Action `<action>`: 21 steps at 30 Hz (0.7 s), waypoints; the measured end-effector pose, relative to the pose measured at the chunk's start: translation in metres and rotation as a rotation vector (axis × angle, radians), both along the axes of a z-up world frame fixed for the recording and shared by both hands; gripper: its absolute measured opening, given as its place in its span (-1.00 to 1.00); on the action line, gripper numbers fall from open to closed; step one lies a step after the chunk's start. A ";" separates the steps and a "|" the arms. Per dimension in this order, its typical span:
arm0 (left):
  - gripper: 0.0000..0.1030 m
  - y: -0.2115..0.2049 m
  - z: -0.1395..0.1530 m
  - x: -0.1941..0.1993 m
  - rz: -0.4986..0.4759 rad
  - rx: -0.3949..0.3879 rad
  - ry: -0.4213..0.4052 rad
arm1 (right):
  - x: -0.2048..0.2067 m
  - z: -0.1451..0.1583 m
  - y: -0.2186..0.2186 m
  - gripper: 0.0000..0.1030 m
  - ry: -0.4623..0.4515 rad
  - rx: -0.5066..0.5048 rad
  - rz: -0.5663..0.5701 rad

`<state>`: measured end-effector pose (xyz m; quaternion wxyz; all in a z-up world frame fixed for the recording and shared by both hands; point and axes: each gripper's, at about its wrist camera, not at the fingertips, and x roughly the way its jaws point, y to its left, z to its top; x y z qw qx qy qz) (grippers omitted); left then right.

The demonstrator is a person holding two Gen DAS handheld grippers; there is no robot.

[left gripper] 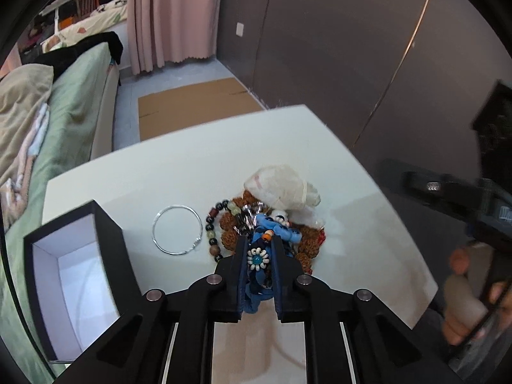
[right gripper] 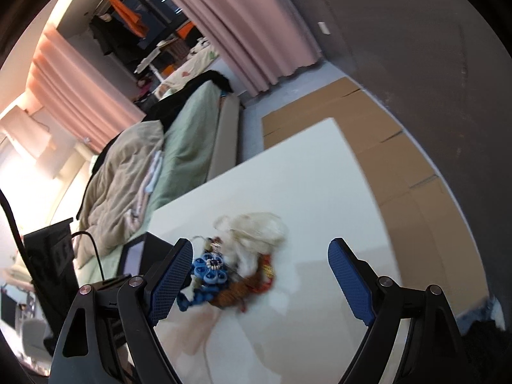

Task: Organize jewelry
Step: 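Carry the blue bracelet with the left gripper into the black box and open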

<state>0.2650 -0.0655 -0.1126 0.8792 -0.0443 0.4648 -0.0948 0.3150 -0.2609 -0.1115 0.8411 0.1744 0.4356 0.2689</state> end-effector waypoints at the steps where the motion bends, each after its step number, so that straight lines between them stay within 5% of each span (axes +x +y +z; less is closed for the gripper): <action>1: -0.73 0.002 0.004 -0.001 0.005 -0.005 -0.009 | 0.003 -0.001 0.005 0.69 0.003 -0.001 0.009; 5: -0.73 0.016 0.022 -0.005 0.031 -0.009 -0.050 | 0.016 -0.007 0.027 0.67 0.023 -0.022 0.048; 11: -0.73 0.037 0.039 -0.013 0.080 -0.003 -0.086 | 0.035 -0.028 0.053 0.15 0.096 -0.100 0.083; 14: -0.73 0.046 0.043 -0.017 0.095 -0.009 -0.094 | 0.040 -0.039 0.057 -0.84 0.151 -0.116 0.096; 15: -0.73 0.049 0.045 -0.019 0.100 -0.013 -0.098 | 0.040 -0.041 0.055 -0.93 0.165 -0.107 0.093; 21: -0.73 0.068 0.057 -0.036 0.132 -0.046 -0.127 | 0.020 -0.012 0.044 -0.94 0.112 -0.036 0.066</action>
